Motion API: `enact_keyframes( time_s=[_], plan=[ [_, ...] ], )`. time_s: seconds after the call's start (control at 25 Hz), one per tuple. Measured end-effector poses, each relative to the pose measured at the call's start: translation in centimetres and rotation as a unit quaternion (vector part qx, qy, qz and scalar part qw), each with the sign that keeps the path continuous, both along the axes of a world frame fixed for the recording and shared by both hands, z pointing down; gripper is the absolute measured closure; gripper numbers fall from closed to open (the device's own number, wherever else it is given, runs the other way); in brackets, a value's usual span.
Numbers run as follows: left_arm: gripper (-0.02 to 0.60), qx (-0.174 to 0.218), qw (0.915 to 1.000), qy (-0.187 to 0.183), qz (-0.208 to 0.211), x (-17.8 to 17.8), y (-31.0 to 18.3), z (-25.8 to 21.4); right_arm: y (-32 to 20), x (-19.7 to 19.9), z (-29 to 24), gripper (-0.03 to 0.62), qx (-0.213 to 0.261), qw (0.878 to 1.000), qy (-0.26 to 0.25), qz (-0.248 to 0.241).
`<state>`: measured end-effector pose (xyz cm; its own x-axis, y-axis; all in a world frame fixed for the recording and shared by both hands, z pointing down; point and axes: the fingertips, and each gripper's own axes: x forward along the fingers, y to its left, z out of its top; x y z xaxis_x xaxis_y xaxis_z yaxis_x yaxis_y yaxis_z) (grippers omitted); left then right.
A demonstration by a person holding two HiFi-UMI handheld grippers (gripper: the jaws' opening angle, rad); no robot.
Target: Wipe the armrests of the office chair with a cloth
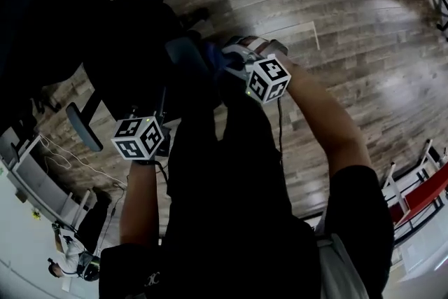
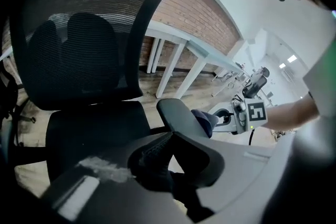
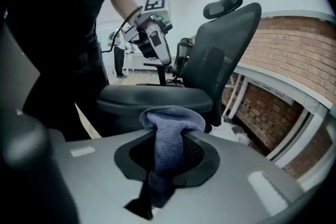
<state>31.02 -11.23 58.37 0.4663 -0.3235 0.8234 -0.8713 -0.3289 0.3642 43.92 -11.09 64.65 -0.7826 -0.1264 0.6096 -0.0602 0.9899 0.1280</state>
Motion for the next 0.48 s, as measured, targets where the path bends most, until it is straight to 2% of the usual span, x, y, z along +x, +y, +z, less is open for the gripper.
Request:
enact_keyframes(
  time_s=[0.08,0.28,0.4,0.48],
  plan=[
    [0.575,-0.003,0.9999,-0.01,-0.006,0.2,0.2,0.1,-0.5,-1.7,0.1,0.528,0.004,1.0,-0.019,-0.017],
    [0.575,-0.011,0.9992,-0.023,-0.031,-0.3,1.1,0.4,-2.3,-3.4,1.7,0.528,0.006,0.999,-0.028,-0.042],
    [0.575,-0.019,0.9979,-0.029,-0.054,-0.9,1.9,0.5,-2.8,-4.8,2.8,0.528,-0.003,0.998,-0.032,-0.063],
    [0.575,-0.023,0.9969,-0.032,-0.069,-1.2,2.3,0.7,-3.5,-5.4,3.6,0.53,-0.014,0.997,-0.037,-0.06]
  ],
)
